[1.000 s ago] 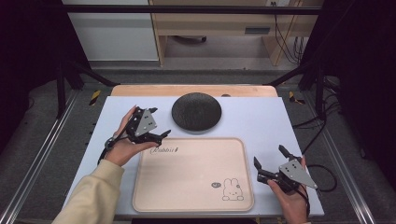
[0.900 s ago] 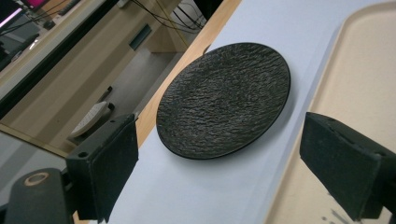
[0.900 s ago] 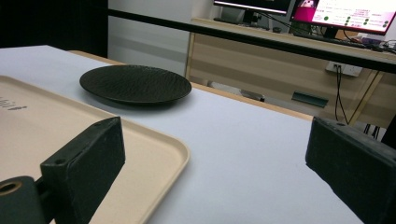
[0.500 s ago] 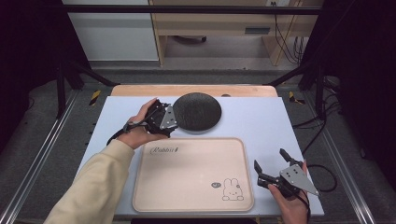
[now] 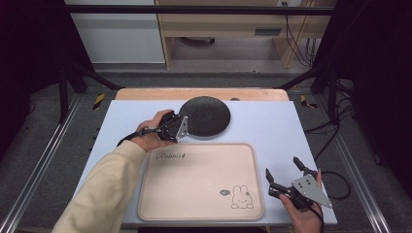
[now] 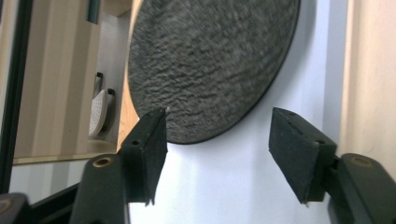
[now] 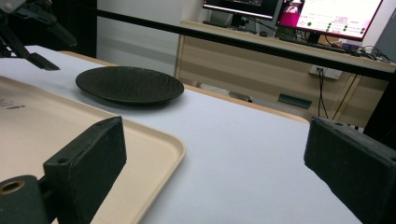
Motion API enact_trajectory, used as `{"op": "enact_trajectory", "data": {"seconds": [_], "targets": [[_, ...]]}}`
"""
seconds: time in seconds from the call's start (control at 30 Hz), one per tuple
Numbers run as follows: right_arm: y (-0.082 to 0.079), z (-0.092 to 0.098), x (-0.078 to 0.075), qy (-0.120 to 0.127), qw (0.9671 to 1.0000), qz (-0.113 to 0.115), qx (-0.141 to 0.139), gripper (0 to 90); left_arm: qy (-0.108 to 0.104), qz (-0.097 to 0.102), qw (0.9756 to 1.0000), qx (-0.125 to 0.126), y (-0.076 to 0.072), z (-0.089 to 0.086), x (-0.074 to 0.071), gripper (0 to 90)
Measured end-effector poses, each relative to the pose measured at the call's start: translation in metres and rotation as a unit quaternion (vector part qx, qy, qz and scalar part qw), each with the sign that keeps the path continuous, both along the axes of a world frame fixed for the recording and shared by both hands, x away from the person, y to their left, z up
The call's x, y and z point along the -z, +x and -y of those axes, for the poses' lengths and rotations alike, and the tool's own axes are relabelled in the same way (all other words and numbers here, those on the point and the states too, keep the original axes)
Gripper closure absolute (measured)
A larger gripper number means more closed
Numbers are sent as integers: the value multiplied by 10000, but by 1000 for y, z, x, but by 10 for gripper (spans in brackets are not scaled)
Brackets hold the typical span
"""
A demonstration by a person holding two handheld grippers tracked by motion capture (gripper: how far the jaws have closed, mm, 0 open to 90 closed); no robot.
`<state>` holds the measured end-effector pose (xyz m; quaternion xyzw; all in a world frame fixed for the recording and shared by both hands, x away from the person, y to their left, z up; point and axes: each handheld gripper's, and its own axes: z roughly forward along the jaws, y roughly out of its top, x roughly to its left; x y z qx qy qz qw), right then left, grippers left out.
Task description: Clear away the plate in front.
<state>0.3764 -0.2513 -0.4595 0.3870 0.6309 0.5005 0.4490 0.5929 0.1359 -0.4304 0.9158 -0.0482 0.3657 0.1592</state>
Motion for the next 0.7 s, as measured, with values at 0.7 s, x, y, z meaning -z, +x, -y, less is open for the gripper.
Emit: {"op": "enact_trajectory", "data": {"seconds": [0.7], "targets": [[-3,6,0,-8,9999,-16,145,64,714,499,9950,486,6,13,32,542]]}}
